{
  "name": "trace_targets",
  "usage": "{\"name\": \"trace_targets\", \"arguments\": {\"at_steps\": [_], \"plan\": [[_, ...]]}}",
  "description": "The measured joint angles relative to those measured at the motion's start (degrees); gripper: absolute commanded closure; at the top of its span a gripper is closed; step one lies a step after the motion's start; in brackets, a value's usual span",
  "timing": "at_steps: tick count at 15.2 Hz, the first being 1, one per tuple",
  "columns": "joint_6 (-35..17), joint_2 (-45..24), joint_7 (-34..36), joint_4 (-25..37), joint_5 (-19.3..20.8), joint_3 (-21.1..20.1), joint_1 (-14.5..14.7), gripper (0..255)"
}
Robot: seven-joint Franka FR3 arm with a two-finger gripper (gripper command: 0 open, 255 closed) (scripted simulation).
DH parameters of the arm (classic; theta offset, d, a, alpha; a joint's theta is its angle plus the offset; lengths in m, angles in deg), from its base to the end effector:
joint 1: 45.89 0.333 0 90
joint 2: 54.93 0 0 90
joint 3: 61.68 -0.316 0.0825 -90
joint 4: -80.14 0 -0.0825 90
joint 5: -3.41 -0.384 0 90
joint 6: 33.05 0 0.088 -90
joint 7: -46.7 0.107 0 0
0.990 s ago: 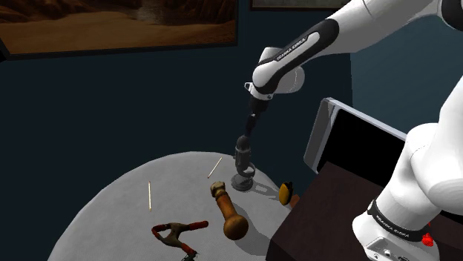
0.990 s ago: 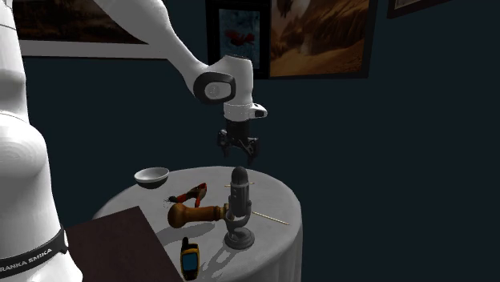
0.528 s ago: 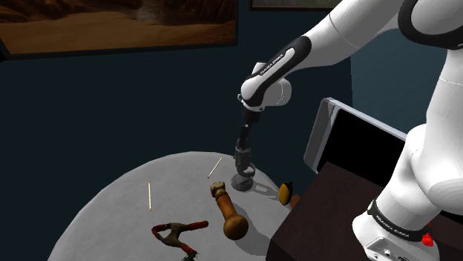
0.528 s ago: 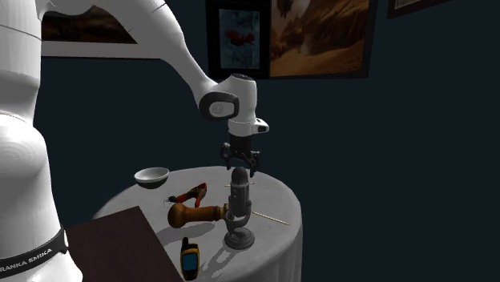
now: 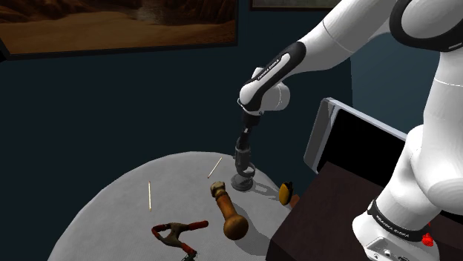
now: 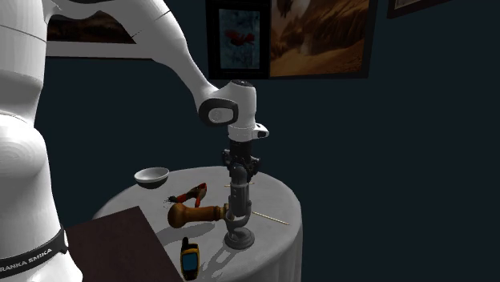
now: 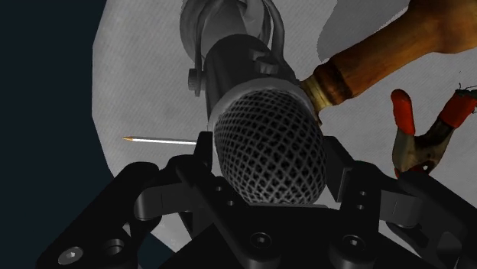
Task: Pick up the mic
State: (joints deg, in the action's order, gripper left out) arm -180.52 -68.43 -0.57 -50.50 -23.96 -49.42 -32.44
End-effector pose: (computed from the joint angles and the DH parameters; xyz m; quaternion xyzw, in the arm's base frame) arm 0.5389 0.0029 0.2586 -0.9675 -0.2252 -0.0753 0.0869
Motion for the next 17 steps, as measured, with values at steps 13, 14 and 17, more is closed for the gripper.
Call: {"name": "trace_targets", "arguments": {"at_steps": [13, 14, 17], "plan": [[3.66, 3.56, 2.84, 0.34, 3.38, 1.19, 0.50, 255], [4.22, 3.97, 3.30, 0.57, 3.84, 1.31, 0.58, 255], [6.08, 5.79, 4.70, 0.83, 5.43, 1.73, 0.75, 255]]}}
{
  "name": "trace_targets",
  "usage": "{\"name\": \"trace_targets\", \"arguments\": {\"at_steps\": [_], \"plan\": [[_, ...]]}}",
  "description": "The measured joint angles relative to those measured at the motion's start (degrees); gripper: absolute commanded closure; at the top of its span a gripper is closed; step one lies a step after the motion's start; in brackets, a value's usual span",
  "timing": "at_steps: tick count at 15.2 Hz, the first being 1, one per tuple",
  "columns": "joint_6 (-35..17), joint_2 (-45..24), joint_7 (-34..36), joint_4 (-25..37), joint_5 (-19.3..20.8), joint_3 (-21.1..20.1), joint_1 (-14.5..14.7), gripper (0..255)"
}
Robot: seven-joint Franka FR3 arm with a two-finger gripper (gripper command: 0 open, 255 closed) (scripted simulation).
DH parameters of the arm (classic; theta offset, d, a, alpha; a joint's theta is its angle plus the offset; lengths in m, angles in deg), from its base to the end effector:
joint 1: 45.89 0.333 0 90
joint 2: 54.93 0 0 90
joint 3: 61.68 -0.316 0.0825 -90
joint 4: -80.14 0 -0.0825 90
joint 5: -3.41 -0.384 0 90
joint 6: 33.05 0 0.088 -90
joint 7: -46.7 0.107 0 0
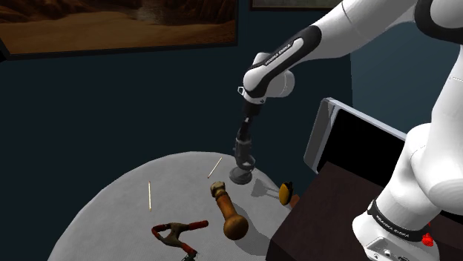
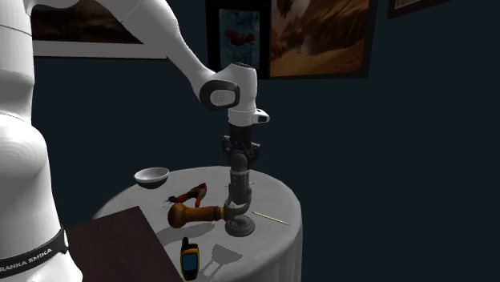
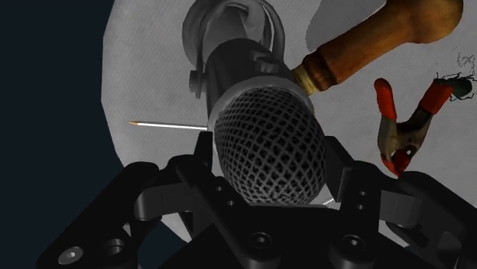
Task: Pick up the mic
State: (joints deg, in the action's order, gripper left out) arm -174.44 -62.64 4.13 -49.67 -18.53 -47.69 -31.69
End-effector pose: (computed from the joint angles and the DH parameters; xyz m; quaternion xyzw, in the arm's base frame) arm 0.5393 0.0016 0.3088 -0.9675 -0.2257 -0.0738 0.0873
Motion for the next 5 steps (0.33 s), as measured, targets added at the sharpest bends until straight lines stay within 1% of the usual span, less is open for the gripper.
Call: {"name": "trace_targets", "arguments": {"at_steps": [5], "plan": [[2.88, 2.79, 2.17, 0.49, 2.28, 0.41, 0.23, 255]]}}
